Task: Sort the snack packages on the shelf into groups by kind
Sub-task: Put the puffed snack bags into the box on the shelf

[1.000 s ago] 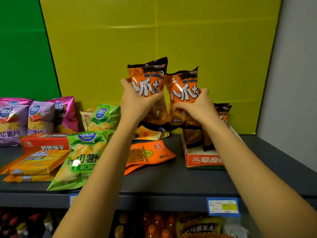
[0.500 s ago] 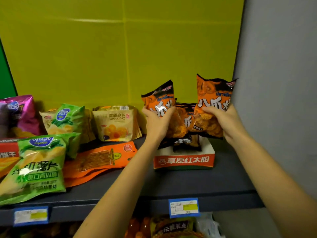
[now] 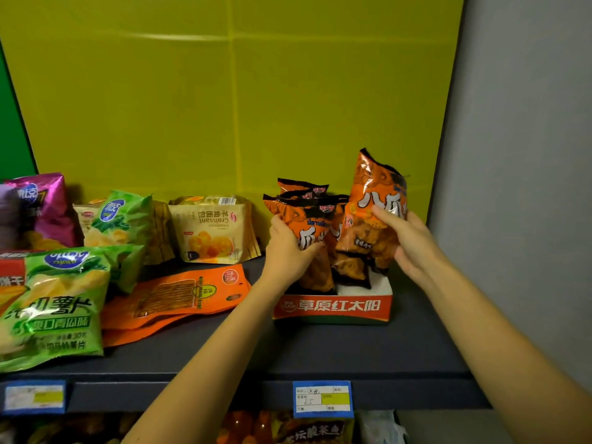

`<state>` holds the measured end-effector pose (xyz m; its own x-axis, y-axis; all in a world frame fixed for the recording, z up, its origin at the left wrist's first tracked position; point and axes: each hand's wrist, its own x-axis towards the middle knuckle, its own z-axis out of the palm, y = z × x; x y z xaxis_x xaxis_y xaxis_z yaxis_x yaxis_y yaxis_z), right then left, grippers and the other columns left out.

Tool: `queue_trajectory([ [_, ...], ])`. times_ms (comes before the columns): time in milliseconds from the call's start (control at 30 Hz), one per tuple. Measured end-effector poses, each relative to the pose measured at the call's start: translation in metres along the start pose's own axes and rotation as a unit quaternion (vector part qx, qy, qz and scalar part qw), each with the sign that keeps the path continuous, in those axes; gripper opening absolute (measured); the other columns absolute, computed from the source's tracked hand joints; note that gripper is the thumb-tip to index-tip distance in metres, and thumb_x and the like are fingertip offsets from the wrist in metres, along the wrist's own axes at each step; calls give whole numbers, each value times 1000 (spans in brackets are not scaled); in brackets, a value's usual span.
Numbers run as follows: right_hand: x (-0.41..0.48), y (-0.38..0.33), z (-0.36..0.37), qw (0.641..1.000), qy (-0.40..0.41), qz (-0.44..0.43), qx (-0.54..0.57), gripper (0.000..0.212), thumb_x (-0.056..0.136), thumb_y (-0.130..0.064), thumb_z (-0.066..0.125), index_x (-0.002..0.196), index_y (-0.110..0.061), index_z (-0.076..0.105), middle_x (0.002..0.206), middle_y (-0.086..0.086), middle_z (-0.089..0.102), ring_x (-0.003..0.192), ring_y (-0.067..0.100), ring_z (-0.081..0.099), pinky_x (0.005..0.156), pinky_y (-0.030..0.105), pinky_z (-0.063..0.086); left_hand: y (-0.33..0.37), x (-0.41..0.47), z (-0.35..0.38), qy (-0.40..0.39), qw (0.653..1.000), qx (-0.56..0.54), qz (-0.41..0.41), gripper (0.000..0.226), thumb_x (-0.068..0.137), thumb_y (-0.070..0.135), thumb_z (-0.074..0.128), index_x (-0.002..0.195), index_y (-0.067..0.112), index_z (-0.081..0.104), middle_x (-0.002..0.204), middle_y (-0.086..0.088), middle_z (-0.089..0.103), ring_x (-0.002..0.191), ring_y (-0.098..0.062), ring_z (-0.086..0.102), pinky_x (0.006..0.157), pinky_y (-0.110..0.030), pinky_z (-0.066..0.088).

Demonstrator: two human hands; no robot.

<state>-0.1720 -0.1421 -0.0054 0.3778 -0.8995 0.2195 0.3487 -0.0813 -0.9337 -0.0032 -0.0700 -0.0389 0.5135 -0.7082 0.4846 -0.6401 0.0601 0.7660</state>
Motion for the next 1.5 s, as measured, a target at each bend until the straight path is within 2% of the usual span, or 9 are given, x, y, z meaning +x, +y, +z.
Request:
queue_trajectory([
  [100, 2, 6, 5, 1000, -26, 8, 8, 58, 83, -20, 64, 136, -16, 41, 129, 6, 58, 118, 22, 56, 100, 41, 45, 3, 1, -7, 5, 999, 34, 6, 76, 75, 24, 77, 128, -1, 28, 133, -19, 45, 122, -36, 51, 98, -43, 47],
  [200, -3, 23, 8, 988, -32, -2, -150, 68, 82, -26, 66, 139, -15, 31, 137, 6, 50, 123, 24, 51, 99, 42, 45, 1, 6, -11, -12, 1000, 26, 1, 92, 71, 24, 80, 136, 2, 18, 136, -17, 46, 122, -33, 53, 101, -47, 46],
  [367, -4, 31, 5, 886, -5, -113, -450, 86, 79, -37, 68, 143, -7, 18, 140, 9, 47, 126, 26, 49, 99, 40, 45, -4, 6, -17, -27, 1000, 10, -6, 98, 72, 26, 79, 141, 3, 13, 137, -13, 49, 123, -29, 54, 101, -44, 46],
  [567, -4, 32, 1, 824, -16, -107, -557, 99, 80, -47, 62, 148, -9, 0, 141, 9, 47, 121, 28, 53, 93, 45, 49, -7, 0, -22, -10, 999, 34, -10, 73, 71, 32, 79, 124, 5, 35, 125, -8, 59, 112, -23, 60, 83, -28, 50],
  [700, -2, 35, 6, 795, -11, -111, -596, 101, 81, -51, 59, 148, -9, -6, 143, 10, 45, 122, 29, 52, 93, 45, 49, -5, -1, -20, 10, 998, 68, -6, 70, 70, 34, 79, 121, 5, 40, 124, -10, 61, 112, -25, 61, 88, -34, 52],
  [1033, 2, 44, 14, 772, 10, -101, -627, 99, 83, -57, 51, 148, -6, -5, 152, 12, 31, 136, 29, 37, 108, 45, 30, -4, -3, -5, 5, 992, 127, -1, 59, 79, 34, 71, 120, 2, 42, 124, -14, 58, 117, -28, 55, 82, -26, 45],
  [1200, -2, 42, 15, 762, 19, -89, -642, 96, 84, -58, 48, 148, -7, -2, 153, 12, 28, 139, 30, 31, 110, 44, 27, -8, -2, -4, 22, 985, 171, -1, 64, 79, 40, 69, 124, 3, 43, 127, -13, 55, 121, -30, 45, 96, -40, 44],
  [1367, -3, 26, 8, 795, -14, -61, -603, 109, 75, -67, 52, 149, -8, -2, 158, 12, 13, 143, 31, 20, 112, 47, 25, -10, 0, -16, -27, 981, 194, 3, 88, 69, 56, 70, 137, 11, 36, 136, -9, 49, 127, -29, 43, 104, -43, 41],
  [1500, -10, 6, 1, 810, 25, -117, -575, 93, 78, -54, 59, 148, -11, 14, 154, 12, 25, 138, 30, 32, 103, 45, 37, -8, -13, -40, -32, 978, 206, 11, 68, 77, 54, 64, 127, 10, 49, 128, -7, 55, 117, -22, 52, 94, -37, 48],
])
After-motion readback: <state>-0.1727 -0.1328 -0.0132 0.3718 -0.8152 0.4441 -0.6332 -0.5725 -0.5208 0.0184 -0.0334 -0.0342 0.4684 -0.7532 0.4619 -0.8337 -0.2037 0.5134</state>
